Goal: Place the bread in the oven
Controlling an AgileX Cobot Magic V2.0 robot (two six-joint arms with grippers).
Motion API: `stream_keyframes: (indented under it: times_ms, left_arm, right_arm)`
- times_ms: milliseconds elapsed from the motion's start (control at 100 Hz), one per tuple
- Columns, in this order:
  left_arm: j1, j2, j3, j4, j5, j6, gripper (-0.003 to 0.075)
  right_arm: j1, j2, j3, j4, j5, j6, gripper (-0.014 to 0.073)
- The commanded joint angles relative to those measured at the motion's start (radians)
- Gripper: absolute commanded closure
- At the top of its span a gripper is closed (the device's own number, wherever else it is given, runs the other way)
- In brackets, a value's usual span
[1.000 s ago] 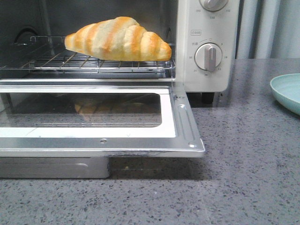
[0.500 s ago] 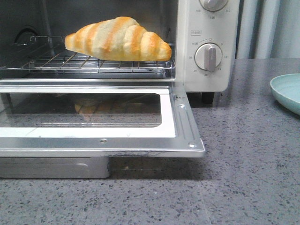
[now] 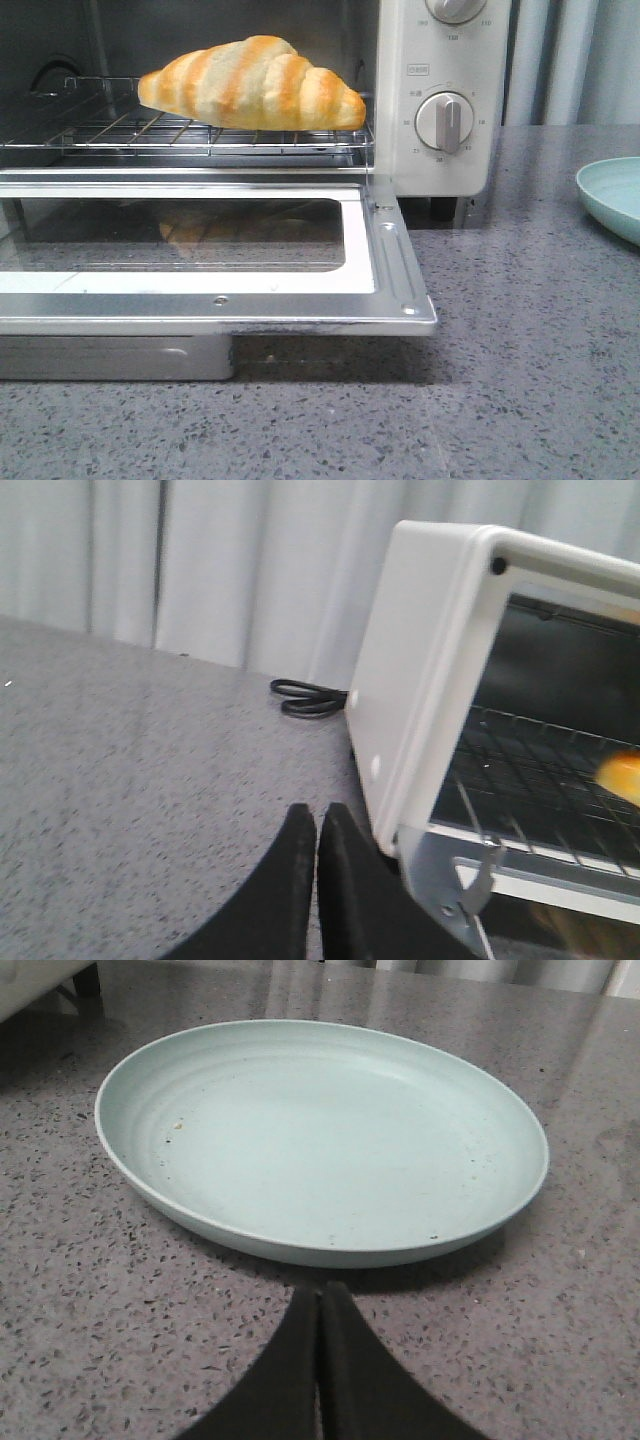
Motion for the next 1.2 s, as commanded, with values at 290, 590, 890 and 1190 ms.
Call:
stream_keyframes:
  times_ms: [290,590,890,1190]
  left_arm:
    - [0.002,0.017,-0.1,-1.038,0.086,1.31,0.0741]
    - [0.0,0.017,-0.061,-1.026,0.02,1.346,0.0741]
    - [0.042,-0.038,0.067,-1.124,-0.103,1.341,0.0741]
    - [0.171,-0.133,0.104,-1.198,-0.074,1.35,0.0741]
  right_arm:
    - [-0.007,-0.02,0.011,0.01,-0.026,-0.002,0.0662]
    - [-0.007,-0.02,0.011,0.01,-0.026,-0.002,0.0662]
    - [-0.007,-0.02,0.011,0.01,-0.026,-0.002,0.0662]
    - [-0.007,-0.02,0.011,0.01,-0.026,-0.002,0.0662]
